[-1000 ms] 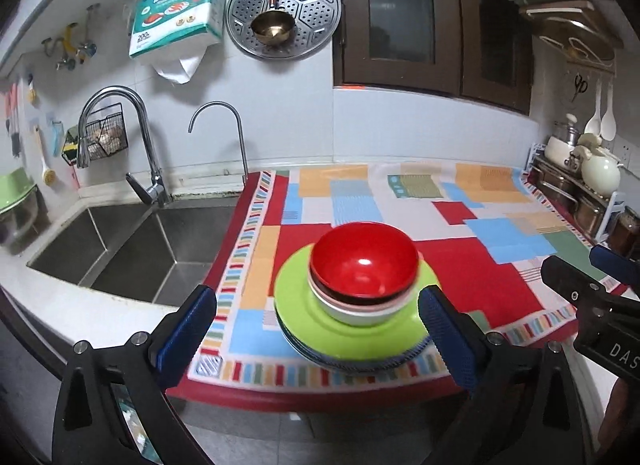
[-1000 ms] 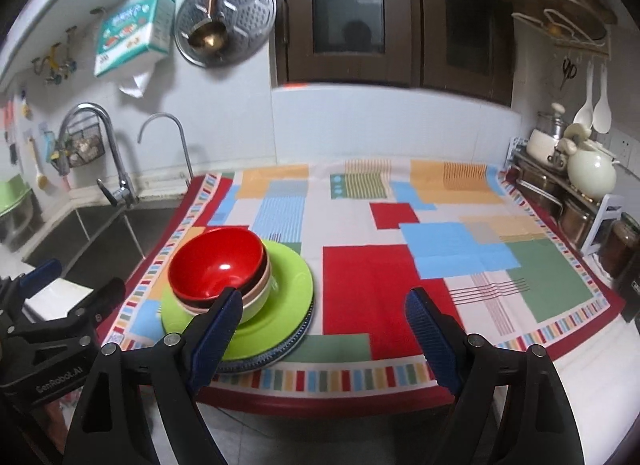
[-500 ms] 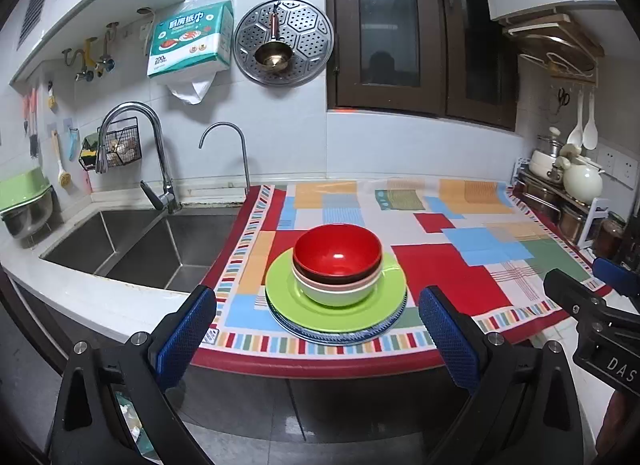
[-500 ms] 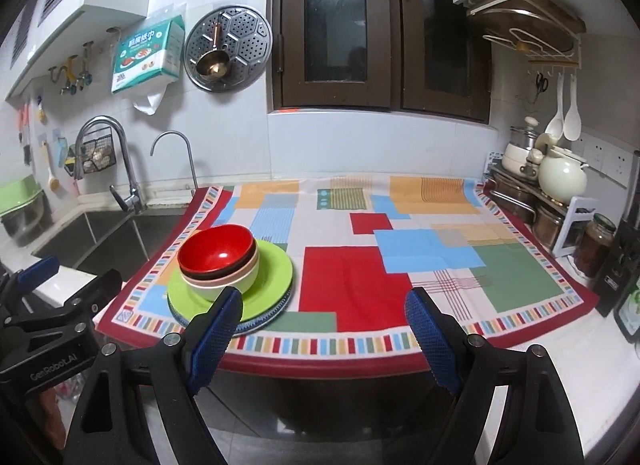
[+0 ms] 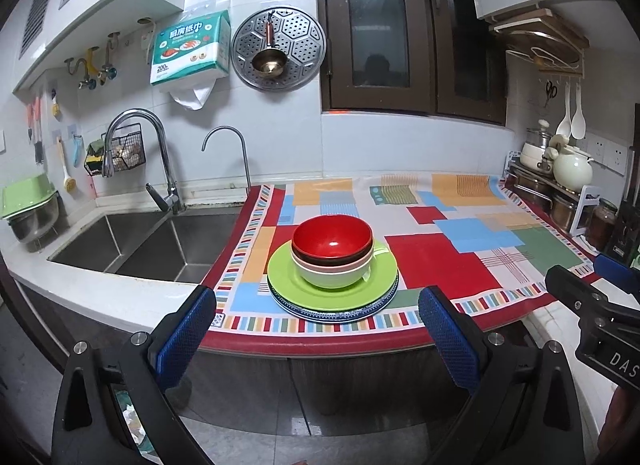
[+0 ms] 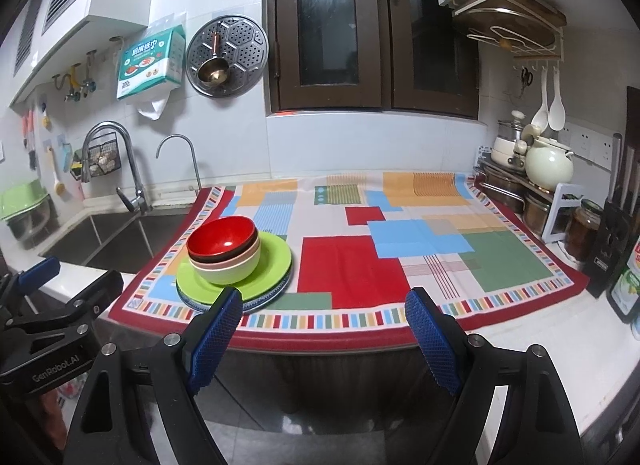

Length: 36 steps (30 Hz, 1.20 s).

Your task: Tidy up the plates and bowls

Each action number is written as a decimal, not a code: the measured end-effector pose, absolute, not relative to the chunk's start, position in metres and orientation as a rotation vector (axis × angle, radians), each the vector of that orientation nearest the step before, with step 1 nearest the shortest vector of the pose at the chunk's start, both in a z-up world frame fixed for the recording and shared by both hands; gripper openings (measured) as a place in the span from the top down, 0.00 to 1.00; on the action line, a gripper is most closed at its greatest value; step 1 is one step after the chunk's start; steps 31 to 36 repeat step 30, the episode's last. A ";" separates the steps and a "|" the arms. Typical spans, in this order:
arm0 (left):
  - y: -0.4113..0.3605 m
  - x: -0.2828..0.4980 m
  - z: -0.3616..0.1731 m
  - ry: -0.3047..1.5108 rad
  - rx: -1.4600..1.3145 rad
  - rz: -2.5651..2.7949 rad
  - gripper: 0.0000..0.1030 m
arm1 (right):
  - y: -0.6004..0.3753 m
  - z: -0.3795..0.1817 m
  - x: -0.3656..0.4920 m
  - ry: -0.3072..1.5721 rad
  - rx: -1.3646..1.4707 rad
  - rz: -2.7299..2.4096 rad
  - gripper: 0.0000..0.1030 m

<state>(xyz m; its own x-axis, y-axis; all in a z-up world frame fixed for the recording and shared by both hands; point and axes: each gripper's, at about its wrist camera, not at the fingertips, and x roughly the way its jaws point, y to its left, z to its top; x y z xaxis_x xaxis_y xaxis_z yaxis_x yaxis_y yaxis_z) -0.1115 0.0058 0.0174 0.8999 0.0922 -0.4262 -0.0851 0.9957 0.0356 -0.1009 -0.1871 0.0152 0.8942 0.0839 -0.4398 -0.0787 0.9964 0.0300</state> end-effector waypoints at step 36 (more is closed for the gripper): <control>-0.001 -0.132 0.016 0.437 0.019 0.101 0.00 | -0.193 0.016 -0.123 0.445 0.008 0.097 0.18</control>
